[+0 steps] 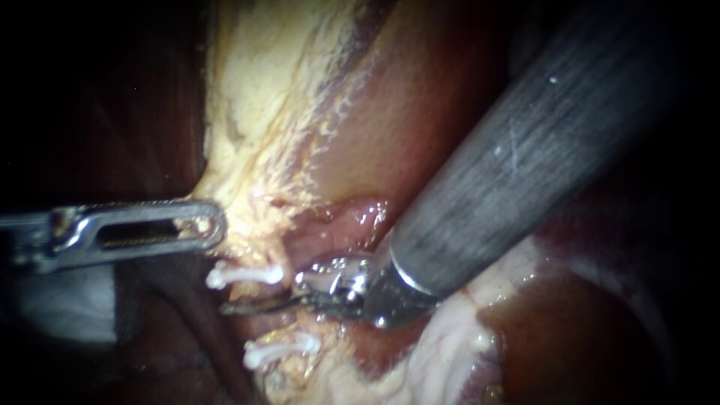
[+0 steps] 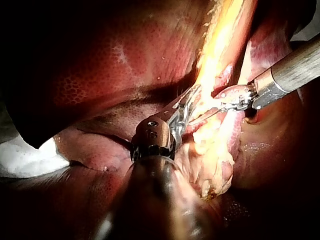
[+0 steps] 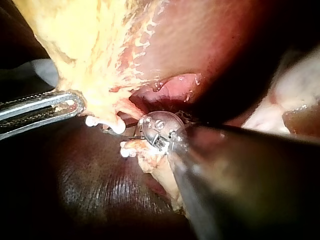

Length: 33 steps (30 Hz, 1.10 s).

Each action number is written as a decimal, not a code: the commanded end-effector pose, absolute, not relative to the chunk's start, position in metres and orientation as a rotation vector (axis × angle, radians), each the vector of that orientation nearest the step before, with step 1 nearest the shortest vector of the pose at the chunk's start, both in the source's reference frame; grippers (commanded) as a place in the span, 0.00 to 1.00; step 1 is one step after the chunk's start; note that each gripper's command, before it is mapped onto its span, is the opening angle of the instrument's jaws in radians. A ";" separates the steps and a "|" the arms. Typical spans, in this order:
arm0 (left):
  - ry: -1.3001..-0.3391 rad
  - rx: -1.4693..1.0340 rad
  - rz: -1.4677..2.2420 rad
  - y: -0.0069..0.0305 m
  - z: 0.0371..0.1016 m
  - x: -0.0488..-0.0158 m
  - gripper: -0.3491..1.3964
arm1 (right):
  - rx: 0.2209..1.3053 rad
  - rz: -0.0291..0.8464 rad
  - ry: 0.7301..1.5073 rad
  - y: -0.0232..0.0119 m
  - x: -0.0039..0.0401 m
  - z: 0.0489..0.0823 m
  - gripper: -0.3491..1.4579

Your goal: Go back from the cut left tube

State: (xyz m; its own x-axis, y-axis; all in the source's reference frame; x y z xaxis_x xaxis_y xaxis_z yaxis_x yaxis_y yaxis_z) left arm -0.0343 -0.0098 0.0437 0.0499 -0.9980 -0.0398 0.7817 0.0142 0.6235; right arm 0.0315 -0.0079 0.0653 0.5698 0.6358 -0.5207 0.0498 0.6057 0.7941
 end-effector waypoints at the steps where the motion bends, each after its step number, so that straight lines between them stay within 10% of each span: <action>1: -0.482 0.567 -1.471 -0.0098 0.0437 -0.0343 0.00 | 0.867 0.394 0.918 -0.0079 0.0315 0.0653 0.00; 10: -0.482 0.568 -1.471 -0.0098 0.0438 -0.0342 0.00 | 0.882 0.382 0.922 -0.0087 0.0320 0.0643 0.01; 13: -0.482 0.568 -1.470 -0.0098 0.0438 -0.0342 0.00 | 0.884 0.380 0.922 -0.0091 0.0324 0.0638 0.34; 18: -0.482 0.568 -1.470 -0.0098 0.0438 -0.0342 0.00 | 0.880 0.379 0.933 -0.0092 0.0325 0.0637 0.59; 33: -0.482 0.568 -1.469 -0.0097 0.0440 -0.0340 0.00 | 0.850 0.315 0.965 -0.0099 0.0316 0.0635 0.81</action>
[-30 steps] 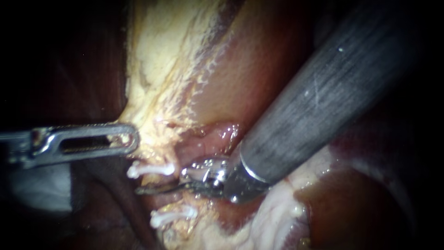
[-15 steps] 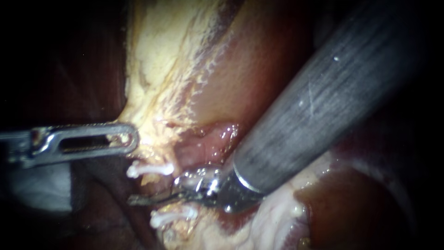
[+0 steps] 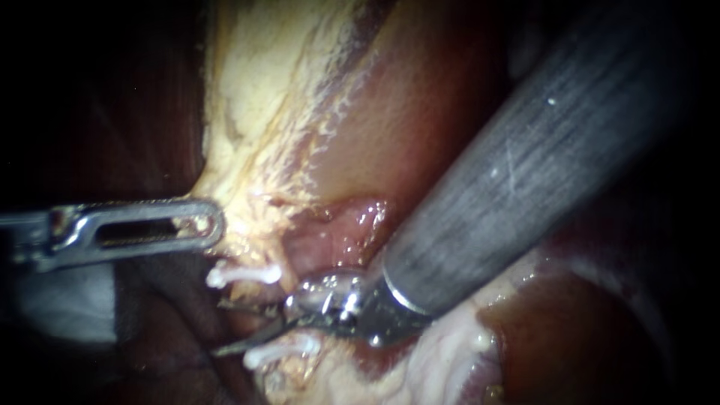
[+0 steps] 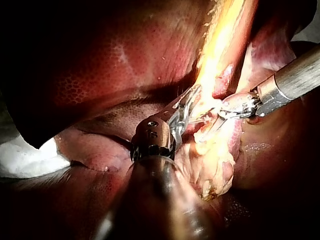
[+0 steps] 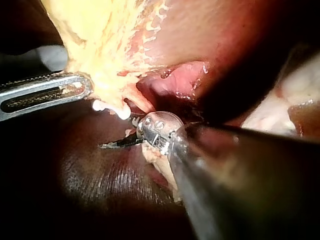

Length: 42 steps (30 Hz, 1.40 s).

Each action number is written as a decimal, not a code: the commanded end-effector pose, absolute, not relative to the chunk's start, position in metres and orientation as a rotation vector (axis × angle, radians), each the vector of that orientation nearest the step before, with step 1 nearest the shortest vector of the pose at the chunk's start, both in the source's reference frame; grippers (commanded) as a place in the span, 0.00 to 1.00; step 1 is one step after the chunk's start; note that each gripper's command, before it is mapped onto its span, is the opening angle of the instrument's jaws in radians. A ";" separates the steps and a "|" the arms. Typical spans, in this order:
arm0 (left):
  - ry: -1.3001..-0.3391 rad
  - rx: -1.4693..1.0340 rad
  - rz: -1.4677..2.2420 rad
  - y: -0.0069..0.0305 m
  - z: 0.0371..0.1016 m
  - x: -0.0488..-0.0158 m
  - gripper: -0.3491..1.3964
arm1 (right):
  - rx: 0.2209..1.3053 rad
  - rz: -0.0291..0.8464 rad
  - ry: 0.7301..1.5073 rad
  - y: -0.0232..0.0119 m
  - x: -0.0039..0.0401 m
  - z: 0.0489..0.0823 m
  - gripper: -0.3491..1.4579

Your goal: Go back from the cut left tube

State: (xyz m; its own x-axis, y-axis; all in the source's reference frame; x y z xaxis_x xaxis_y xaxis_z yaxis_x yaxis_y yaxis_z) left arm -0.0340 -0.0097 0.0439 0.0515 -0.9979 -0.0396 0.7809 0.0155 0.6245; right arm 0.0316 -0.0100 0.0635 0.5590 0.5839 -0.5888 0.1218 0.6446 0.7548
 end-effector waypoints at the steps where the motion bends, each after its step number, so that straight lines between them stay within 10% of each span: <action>1: -0.482 0.569 -1.469 -0.0097 0.0440 -0.0340 0.00 | 0.846 0.303 0.973 -0.0100 0.0313 0.0633 0.84; 15: -0.482 0.569 -1.467 -0.0095 0.0443 -0.0338 0.00 | 0.674 0.112 1.155 -0.0091 0.0241 0.0606 0.99; 31: -0.483 0.567 -1.468 -0.0096 0.0446 -0.0340 0.00 | 0.411 0.115 1.153 -0.0004 0.0103 0.0554 0.99; 42: -0.488 0.580 -1.458 -0.0117 0.0477 -0.0365 0.00 | 0.357 0.069 1.146 0.0001 0.0089 0.0554 0.99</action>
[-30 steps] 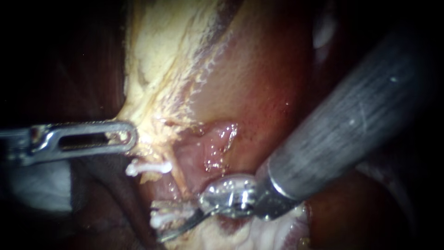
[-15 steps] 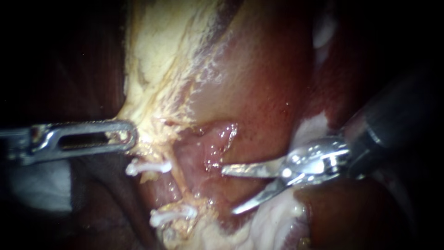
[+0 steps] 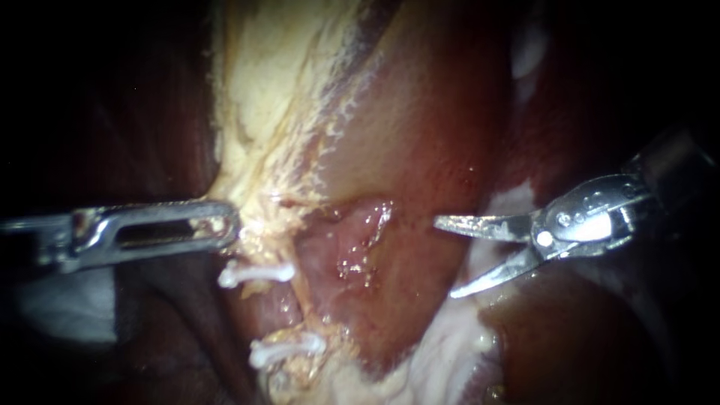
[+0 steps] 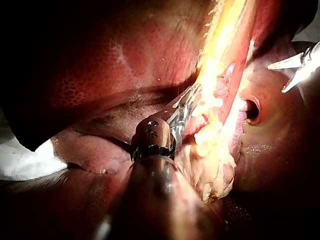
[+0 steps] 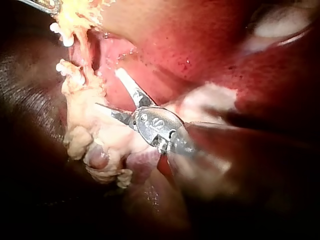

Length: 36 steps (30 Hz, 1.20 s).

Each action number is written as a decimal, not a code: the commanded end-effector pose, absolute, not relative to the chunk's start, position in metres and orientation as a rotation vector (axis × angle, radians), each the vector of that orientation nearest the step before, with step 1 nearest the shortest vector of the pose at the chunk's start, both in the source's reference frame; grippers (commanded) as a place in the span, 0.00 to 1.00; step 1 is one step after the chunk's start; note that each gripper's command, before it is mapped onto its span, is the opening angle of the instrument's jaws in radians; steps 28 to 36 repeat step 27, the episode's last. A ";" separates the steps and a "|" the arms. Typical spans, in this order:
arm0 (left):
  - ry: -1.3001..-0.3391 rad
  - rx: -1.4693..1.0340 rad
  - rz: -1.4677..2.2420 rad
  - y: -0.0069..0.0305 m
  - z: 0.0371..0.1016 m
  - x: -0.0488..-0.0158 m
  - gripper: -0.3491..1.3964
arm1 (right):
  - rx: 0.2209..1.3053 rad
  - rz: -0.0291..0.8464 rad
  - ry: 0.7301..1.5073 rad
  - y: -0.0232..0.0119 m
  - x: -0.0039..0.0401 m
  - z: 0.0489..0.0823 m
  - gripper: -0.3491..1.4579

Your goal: Go back from the cut left tube

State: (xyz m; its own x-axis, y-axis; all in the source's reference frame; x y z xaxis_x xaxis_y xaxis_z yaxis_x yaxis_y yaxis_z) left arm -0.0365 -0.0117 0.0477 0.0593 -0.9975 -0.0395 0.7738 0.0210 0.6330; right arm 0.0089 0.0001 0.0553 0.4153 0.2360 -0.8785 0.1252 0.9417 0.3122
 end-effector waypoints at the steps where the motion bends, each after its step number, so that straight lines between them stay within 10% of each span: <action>1: -0.488 0.582 -1.457 -0.0120 0.0481 -0.0369 0.00 | 0.357 0.069 1.146 0.0001 0.0089 0.0554 0.99; 36: -0.489 0.612 -1.439 -0.0135 0.0511 -0.0411 0.00 | 0.327 0.046 1.171 0.0007 0.0083 0.0556 0.99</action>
